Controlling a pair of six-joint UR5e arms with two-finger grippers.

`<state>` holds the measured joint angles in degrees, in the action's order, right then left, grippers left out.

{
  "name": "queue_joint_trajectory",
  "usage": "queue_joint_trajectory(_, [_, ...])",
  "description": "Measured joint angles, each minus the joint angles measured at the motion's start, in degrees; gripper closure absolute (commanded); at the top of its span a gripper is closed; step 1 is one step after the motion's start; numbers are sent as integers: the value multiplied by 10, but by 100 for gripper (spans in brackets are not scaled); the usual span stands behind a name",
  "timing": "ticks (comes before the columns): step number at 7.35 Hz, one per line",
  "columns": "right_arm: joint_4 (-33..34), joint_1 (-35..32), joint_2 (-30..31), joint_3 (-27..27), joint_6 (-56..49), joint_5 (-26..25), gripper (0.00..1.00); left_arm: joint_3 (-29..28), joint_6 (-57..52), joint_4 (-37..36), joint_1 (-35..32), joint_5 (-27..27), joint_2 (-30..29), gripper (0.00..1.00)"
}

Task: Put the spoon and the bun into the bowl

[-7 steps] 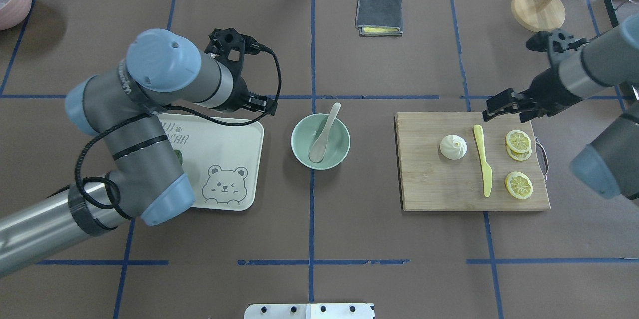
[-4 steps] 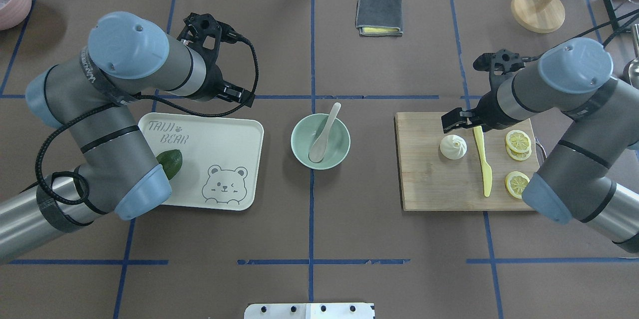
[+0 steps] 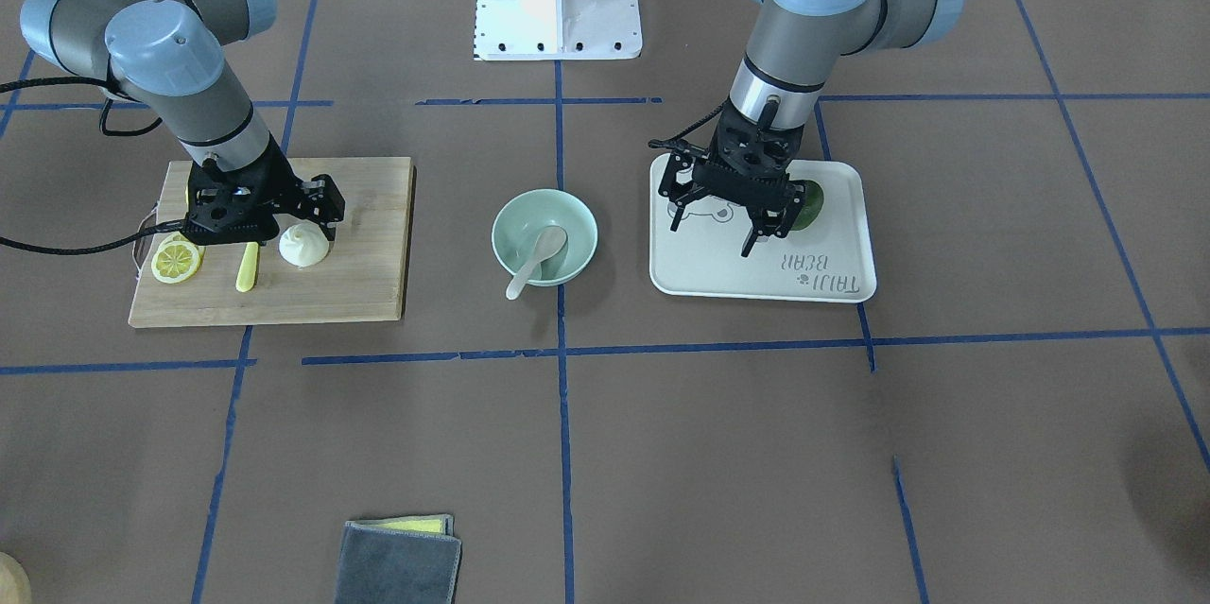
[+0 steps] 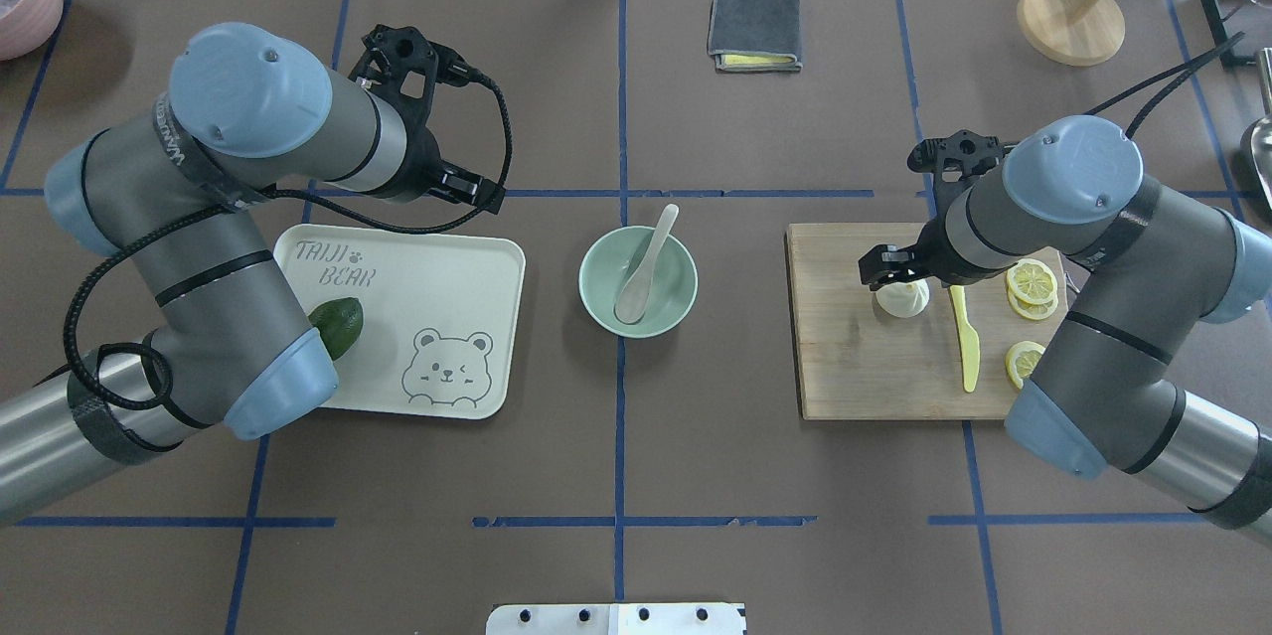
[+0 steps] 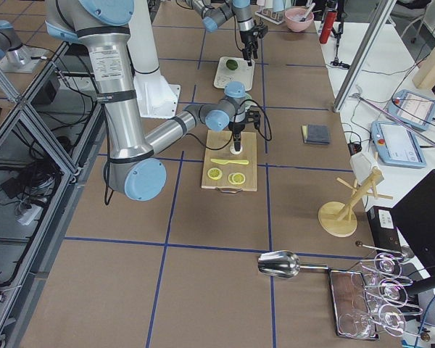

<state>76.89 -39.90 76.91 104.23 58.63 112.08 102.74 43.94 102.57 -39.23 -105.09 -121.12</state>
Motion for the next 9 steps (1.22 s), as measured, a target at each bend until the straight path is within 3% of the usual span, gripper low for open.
queue_joint_trajectory(2, [1, 2, -2, -3, 5, -1, 22, 0, 0, 0, -1, 0, 1, 12])
queue_joint_trajectory(3, [1, 4, -3, -5, 5, -2, 44, 0, 0, 0, -1, 1, 1, 12])
queue_joint_trajectory(5, [1, 6, -1, -10, 5, -4, 98, 0, 0, 0, -1, 1, 1, 12])
queue_joint_trajectory(9, [26, 5, -4, -1, 4, 1, 100, 0, 3, 0, -1, 1, 1, 12])
